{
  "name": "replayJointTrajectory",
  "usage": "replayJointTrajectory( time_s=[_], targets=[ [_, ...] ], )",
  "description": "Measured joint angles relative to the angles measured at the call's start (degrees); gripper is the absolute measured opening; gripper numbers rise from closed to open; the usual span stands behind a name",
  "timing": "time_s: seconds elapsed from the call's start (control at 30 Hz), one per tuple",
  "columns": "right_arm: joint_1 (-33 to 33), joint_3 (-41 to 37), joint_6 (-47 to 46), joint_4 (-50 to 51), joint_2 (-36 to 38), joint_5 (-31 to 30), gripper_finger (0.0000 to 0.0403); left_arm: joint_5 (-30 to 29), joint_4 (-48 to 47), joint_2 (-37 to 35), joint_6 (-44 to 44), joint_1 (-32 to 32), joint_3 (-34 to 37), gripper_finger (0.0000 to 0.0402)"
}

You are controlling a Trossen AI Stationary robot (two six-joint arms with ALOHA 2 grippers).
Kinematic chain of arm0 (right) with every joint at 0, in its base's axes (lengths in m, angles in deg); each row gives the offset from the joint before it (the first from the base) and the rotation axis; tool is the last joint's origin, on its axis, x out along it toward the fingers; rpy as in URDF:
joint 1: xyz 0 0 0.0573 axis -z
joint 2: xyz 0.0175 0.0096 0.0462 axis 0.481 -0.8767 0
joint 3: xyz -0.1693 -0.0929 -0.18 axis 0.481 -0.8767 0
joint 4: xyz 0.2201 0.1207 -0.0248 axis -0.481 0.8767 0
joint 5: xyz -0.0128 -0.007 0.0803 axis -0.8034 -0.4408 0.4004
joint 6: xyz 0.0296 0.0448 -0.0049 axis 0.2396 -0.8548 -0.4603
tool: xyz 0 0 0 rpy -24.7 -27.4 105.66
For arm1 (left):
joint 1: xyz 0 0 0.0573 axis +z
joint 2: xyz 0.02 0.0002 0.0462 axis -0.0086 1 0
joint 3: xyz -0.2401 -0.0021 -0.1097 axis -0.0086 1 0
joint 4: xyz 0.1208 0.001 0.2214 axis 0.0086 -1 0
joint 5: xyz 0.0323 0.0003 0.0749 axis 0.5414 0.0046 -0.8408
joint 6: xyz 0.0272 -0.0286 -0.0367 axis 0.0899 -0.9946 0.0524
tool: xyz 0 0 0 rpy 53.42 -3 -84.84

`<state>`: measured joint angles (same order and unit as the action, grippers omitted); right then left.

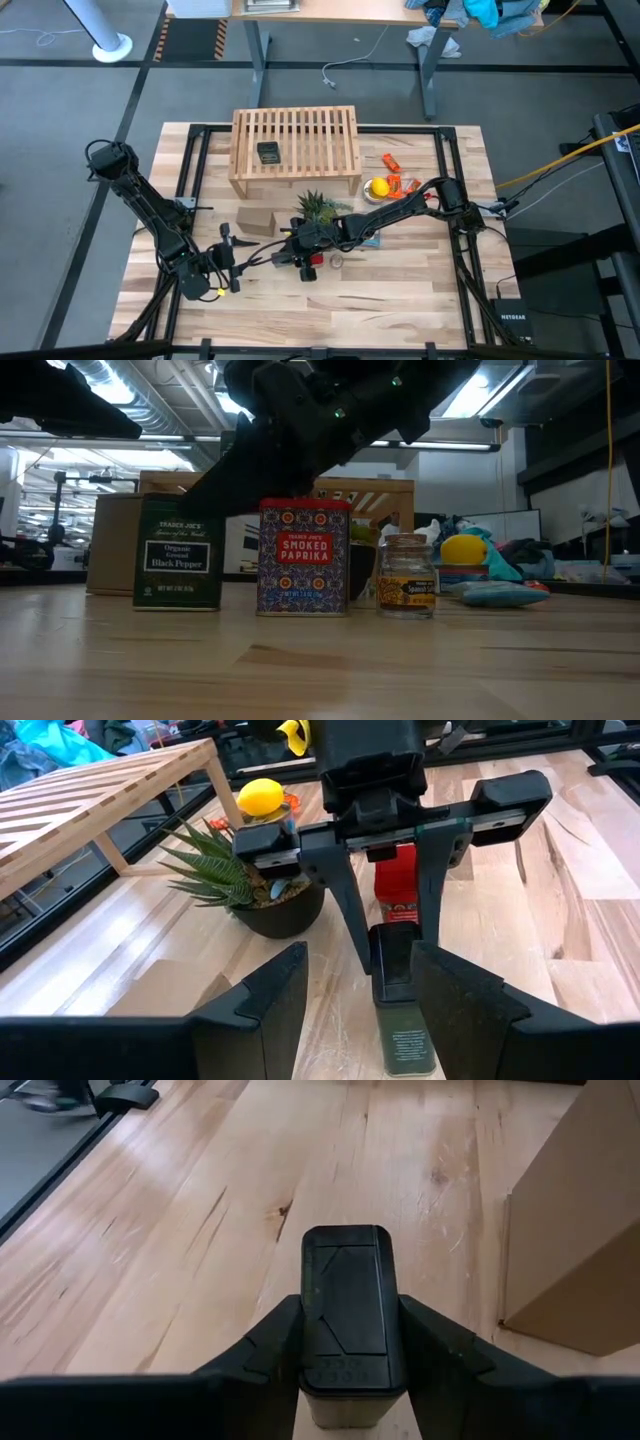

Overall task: Shelf spices
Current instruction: Put the green can on the shelf

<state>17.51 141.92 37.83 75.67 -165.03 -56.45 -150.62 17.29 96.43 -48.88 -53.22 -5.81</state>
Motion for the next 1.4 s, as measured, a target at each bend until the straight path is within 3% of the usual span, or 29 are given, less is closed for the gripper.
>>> replayJointTrajectory(
  time_s=[0.23,0.53,0.83,1.13,1.4],
  targets=[
    [0.0,4.6,4.2,3.9,0.0,-1.4,0.0141,0.0,0.0,0.0,0.0,0.0,0.0,0.0172],
    [0.0,18.9,11.6,23.2,0.0,-4.4,0.0141,0.0,0.0,0.0,0.0,0.0,0.0,0.0172],
    [0.0,35.0,15.5,44.7,0.1,-18.1,0.0141,0.1,0.0,0.0,-0.3,-0.1,0.0,0.0172],
    [0.8,44.3,19.3,56.7,0.1,-29.2,0.014,0.2,0.0,0.0,-0.4,-0.1,0.0,0.0172],
    [5.9,50.5,22.2,59.1,0.2,-30.2,0.014,0.2,0.0,0.0,-0.4,-0.1,0.0,0.0172]
  ],
)
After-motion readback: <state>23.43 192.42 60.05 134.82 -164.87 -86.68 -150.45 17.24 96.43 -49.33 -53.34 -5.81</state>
